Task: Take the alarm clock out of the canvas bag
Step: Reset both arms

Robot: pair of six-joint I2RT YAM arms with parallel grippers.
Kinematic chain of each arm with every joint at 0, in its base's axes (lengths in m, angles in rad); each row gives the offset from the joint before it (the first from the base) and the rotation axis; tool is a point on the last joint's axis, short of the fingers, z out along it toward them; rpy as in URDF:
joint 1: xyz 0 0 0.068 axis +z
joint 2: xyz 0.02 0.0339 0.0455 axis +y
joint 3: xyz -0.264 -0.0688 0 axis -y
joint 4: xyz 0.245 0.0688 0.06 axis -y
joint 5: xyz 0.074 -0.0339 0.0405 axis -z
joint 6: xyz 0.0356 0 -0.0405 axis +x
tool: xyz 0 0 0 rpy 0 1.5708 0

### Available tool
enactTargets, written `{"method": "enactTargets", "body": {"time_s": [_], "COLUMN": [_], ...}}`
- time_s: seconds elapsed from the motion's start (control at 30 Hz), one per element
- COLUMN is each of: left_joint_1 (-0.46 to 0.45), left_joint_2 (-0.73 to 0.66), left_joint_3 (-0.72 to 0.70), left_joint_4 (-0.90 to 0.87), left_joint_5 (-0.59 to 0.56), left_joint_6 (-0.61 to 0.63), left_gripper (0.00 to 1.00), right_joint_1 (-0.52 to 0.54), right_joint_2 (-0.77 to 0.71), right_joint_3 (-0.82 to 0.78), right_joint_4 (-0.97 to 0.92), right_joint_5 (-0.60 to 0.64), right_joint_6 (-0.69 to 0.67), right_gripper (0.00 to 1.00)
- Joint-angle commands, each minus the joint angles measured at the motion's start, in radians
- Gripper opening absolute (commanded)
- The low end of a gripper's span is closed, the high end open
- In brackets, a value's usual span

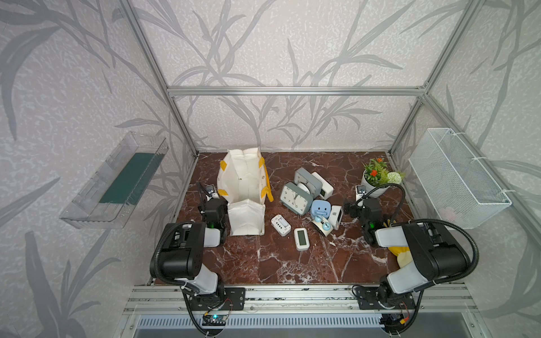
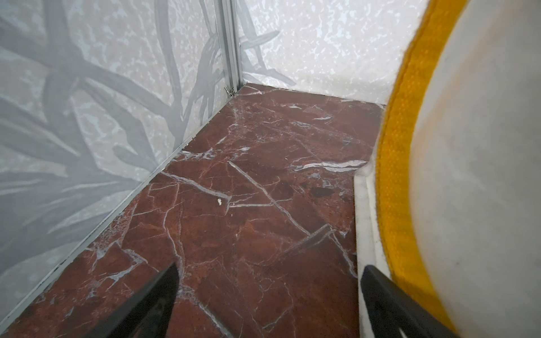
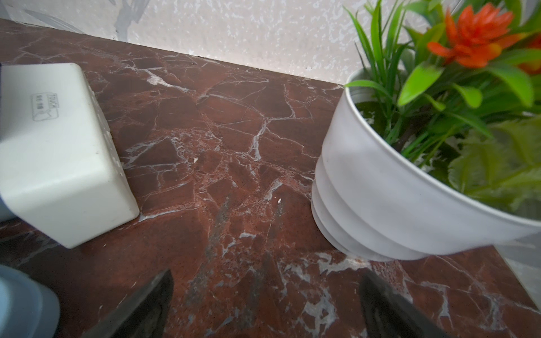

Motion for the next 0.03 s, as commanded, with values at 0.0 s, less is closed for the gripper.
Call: {"method": "enactTargets", "body": {"time_s": [0.0], "left_joint_1": [-0.006], "left_joint_2": [0.002], "left_joint_3": [-0.006], "left_joint_4": [0.039], "left_joint_5": [0.006], "left_joint_6": [0.021], "left_gripper": [0.99], "right_joint_1": [-0.007], "right_joint_2": [-0.019], "right_joint_3": [0.021], "right_joint_4": [0.008], "right_joint_5": [-0.004], "right_joint_6": [0.0], "right_gripper": [0.99]}}
